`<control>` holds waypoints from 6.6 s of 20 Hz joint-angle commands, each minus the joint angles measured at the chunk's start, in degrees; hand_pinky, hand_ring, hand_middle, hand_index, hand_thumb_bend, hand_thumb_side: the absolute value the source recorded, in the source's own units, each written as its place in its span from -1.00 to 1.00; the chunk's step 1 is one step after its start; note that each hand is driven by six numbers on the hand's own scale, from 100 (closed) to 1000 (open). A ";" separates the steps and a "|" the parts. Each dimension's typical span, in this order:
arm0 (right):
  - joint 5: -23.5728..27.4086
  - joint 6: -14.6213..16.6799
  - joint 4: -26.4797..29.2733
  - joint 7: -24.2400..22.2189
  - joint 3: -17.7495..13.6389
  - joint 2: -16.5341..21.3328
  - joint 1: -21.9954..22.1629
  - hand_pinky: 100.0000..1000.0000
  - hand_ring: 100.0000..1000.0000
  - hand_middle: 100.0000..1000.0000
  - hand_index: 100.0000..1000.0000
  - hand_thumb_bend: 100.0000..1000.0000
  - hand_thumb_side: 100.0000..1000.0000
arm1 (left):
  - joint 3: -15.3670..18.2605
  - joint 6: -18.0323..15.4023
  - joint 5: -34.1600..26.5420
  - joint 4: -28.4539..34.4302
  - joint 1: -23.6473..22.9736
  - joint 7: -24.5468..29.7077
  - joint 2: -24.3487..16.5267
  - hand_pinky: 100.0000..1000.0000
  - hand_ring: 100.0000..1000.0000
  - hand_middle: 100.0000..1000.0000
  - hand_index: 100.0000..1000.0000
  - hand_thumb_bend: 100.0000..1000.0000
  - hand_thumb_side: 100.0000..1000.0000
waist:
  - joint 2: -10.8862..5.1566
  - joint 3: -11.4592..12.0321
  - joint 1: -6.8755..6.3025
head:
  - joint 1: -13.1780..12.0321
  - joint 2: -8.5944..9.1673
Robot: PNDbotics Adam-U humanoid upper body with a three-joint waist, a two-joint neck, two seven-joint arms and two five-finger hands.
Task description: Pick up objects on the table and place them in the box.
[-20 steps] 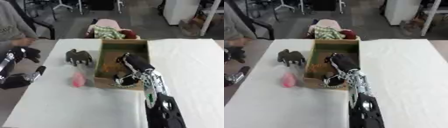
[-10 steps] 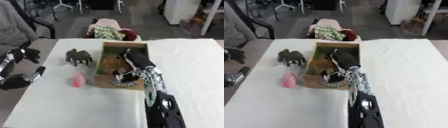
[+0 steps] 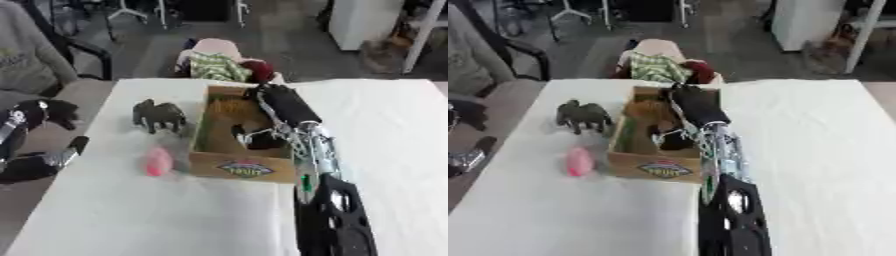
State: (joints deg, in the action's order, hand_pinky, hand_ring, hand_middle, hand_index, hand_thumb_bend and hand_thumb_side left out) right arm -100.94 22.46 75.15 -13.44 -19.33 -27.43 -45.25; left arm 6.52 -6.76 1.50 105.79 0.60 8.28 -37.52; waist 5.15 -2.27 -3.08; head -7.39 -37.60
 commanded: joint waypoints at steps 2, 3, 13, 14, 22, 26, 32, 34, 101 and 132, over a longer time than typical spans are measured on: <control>-2.21 -0.89 2.76 1.34 -0.70 -0.82 -0.45 -0.70 -0.43 -0.33 0.13 -0.80 -0.99 | 0.49 -0.07 -0.21 0.98 0.64 0.10 -1.02 0.66 0.14 0.13 0.48 -0.50 -0.94 | -0.33 0.31 -0.40 | 0.45 1.12; -2.33 -0.94 2.76 1.48 -0.79 -0.72 -0.44 -0.70 -0.43 -0.33 0.13 -0.80 -0.99 | 0.52 -0.07 -0.19 1.00 0.63 0.07 -1.00 0.66 0.14 0.13 0.48 -0.50 -0.94 | -0.26 0.35 -0.43 | 0.50 1.14; -2.17 -0.47 1.55 2.03 -0.15 0.09 -1.36 -0.69 -0.42 -0.33 0.13 -0.72 -0.98 | 0.46 -0.08 -0.25 1.09 0.89 0.14 -0.93 0.66 0.14 0.13 0.48 -0.51 -0.94 | -0.14 0.61 -0.34 | 0.72 1.26; -1.64 0.13 0.40 2.20 0.44 0.83 -2.14 -0.69 -0.42 -0.33 0.13 -0.72 -0.98 | 0.47 -0.07 -0.27 1.09 0.92 0.14 -0.91 0.66 0.14 0.13 0.48 -0.51 -0.94 | -0.14 0.68 -0.32 | 0.76 1.31; 2.91 7.07 -11.56 3.87 7.51 9.94 -12.03 -0.60 -0.39 -0.28 0.12 -0.38 -0.72 | 0.11 -0.04 -0.53 1.22 2.09 0.55 -1.01 0.66 0.14 0.13 0.48 -0.52 -0.95 | 0.53 2.36 0.41 | 2.81 2.23; 4.24 10.67 -17.71 5.32 8.48 14.53 -15.85 -0.55 -0.37 -0.33 0.10 -0.29 -0.60 | -0.12 -0.04 -0.64 1.40 2.84 0.81 -1.23 0.66 0.14 0.13 0.48 -0.52 -0.95 | 0.99 3.40 0.84 | 4.10 2.74; 1.63 10.87 -26.86 10.45 8.75 19.22 -19.70 -0.48 -0.41 -0.27 0.10 -0.22 -0.46 | -0.36 0.03 -0.81 1.58 3.66 1.13 -1.45 0.66 0.14 0.13 0.48 -0.53 -0.95 | 1.50 4.71 1.60 | 5.68 3.15; 0.17 9.79 -29.96 12.35 8.69 20.32 -20.23 -0.48 -0.40 -0.26 0.10 -0.22 -0.46 | -0.36 0.06 -0.82 1.59 3.76 1.19 -1.43 0.66 0.14 0.13 0.48 -0.53 -0.95 | 1.67 5.00 1.70 | 5.92 3.21; 46.12 7.68 -17.03 6.83 9.46 35.81 -17.41 -0.22 -0.09 -0.01 0.38 -0.92 -1.00 | -19.80 -13.44 30.65 -44.04 33.84 11.66 5.68 0.45 -0.05 -0.10 0.15 -0.50 -0.58 | 1.38 -3.29 2.31 | -0.42 1.16; 51.24 8.34 -16.94 3.10 11.11 33.62 -19.69 -0.21 -0.09 -0.01 0.36 -0.92 -1.00 | -16.45 -12.78 23.84 -42.48 45.18 4.30 5.66 0.40 -0.16 -0.36 -0.14 -0.99 -0.73 | 1.98 -12.94 2.78 | -6.65 2.58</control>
State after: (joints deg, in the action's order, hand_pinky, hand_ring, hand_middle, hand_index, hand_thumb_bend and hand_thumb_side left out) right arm -50.33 30.45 57.80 -10.35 -8.40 5.73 -63.10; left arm -10.74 -18.93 24.27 64.02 44.29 12.85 -31.65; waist 8.07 -15.39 -0.30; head -13.48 -35.67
